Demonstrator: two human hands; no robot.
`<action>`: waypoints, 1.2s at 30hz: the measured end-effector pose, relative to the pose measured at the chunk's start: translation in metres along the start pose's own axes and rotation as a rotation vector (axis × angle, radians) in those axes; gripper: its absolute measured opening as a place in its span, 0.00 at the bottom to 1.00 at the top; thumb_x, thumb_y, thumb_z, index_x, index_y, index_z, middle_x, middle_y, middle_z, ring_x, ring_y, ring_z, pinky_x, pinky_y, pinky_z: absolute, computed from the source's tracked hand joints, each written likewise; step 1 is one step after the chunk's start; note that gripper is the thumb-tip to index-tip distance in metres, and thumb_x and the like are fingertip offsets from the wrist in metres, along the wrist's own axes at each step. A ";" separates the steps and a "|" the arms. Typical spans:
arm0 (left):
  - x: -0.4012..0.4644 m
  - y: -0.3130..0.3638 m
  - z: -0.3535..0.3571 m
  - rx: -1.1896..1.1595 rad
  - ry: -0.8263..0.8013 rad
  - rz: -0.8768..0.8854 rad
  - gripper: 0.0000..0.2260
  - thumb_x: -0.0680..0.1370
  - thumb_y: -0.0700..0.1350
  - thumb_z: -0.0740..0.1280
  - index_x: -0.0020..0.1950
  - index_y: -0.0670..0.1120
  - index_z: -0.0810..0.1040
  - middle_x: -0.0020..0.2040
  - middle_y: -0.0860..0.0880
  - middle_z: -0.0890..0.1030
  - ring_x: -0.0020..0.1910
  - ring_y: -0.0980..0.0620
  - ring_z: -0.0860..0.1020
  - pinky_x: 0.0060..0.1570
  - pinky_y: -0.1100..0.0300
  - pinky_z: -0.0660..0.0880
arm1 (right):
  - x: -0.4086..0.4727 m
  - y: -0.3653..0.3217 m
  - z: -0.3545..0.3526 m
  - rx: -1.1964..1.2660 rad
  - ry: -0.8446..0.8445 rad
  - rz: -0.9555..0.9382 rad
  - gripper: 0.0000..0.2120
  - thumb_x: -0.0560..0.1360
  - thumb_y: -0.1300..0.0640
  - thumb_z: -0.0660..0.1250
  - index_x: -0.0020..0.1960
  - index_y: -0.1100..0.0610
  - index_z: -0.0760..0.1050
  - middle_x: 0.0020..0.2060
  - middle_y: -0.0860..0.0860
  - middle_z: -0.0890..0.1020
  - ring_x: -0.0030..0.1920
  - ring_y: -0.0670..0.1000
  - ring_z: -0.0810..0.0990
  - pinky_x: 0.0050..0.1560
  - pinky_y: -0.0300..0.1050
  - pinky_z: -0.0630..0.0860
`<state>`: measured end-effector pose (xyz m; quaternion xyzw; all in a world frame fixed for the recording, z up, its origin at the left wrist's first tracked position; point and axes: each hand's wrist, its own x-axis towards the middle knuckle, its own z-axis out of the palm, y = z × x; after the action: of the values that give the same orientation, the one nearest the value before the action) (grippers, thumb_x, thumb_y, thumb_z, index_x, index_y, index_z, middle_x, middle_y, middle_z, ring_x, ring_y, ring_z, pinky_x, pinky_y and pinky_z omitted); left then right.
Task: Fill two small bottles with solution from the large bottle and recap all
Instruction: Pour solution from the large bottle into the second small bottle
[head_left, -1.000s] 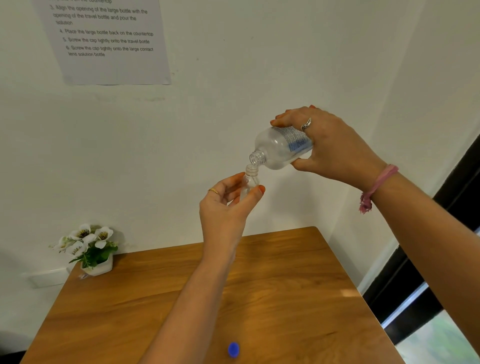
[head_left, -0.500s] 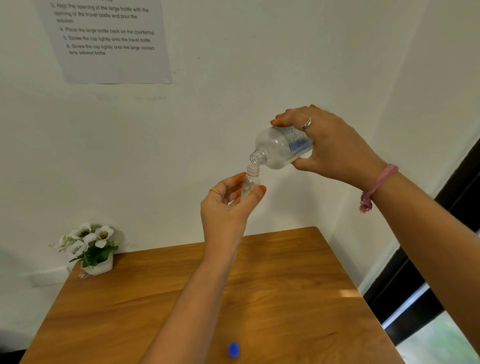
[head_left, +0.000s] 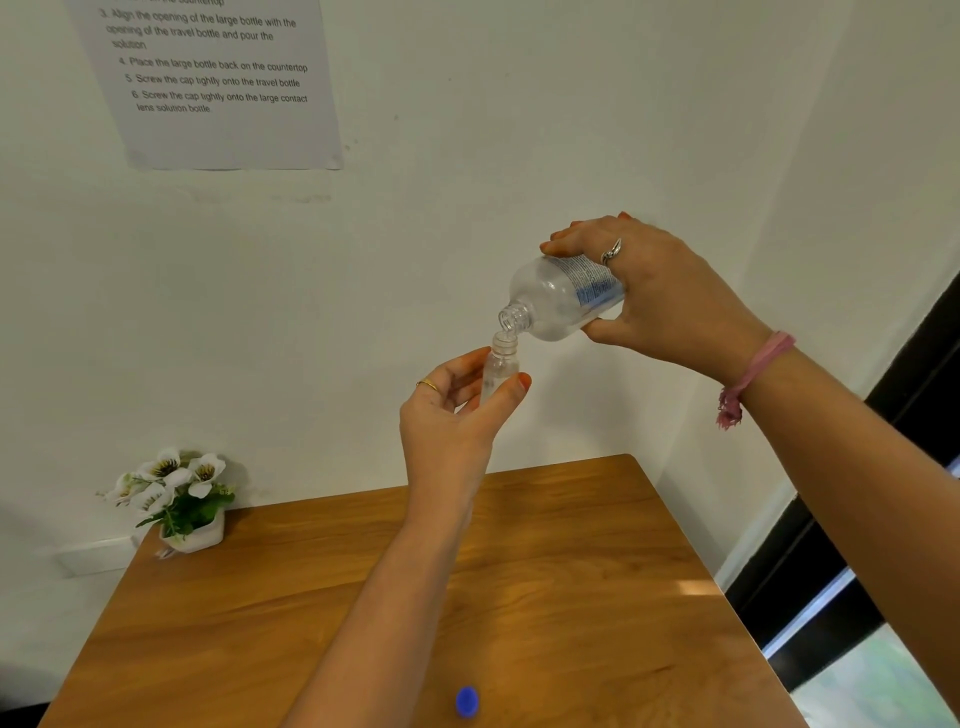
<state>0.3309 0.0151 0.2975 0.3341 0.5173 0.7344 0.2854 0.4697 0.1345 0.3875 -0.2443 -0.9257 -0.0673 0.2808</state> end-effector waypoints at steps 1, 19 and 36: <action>0.000 0.000 0.000 -0.002 -0.002 -0.001 0.15 0.68 0.43 0.77 0.52 0.53 0.80 0.49 0.55 0.84 0.49 0.58 0.82 0.42 0.71 0.77 | 0.000 0.000 0.000 -0.001 -0.001 0.001 0.29 0.66 0.59 0.75 0.65 0.55 0.71 0.61 0.54 0.77 0.58 0.57 0.76 0.61 0.47 0.69; 0.000 -0.001 -0.001 -0.001 0.000 -0.001 0.16 0.68 0.43 0.77 0.54 0.50 0.80 0.49 0.53 0.84 0.49 0.57 0.82 0.43 0.70 0.78 | 0.000 -0.003 0.000 -0.001 0.003 0.005 0.29 0.66 0.59 0.75 0.65 0.55 0.71 0.60 0.54 0.78 0.58 0.56 0.76 0.61 0.48 0.70; 0.000 -0.002 -0.002 -0.007 -0.007 0.001 0.15 0.68 0.43 0.77 0.53 0.51 0.80 0.48 0.54 0.84 0.49 0.57 0.83 0.42 0.71 0.77 | -0.003 -0.001 0.005 0.049 -0.037 0.067 0.31 0.66 0.57 0.75 0.67 0.53 0.69 0.62 0.52 0.76 0.59 0.54 0.75 0.62 0.47 0.70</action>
<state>0.3293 0.0148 0.2955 0.3360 0.5133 0.7353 0.2880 0.4686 0.1339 0.3817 -0.2692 -0.9235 -0.0304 0.2717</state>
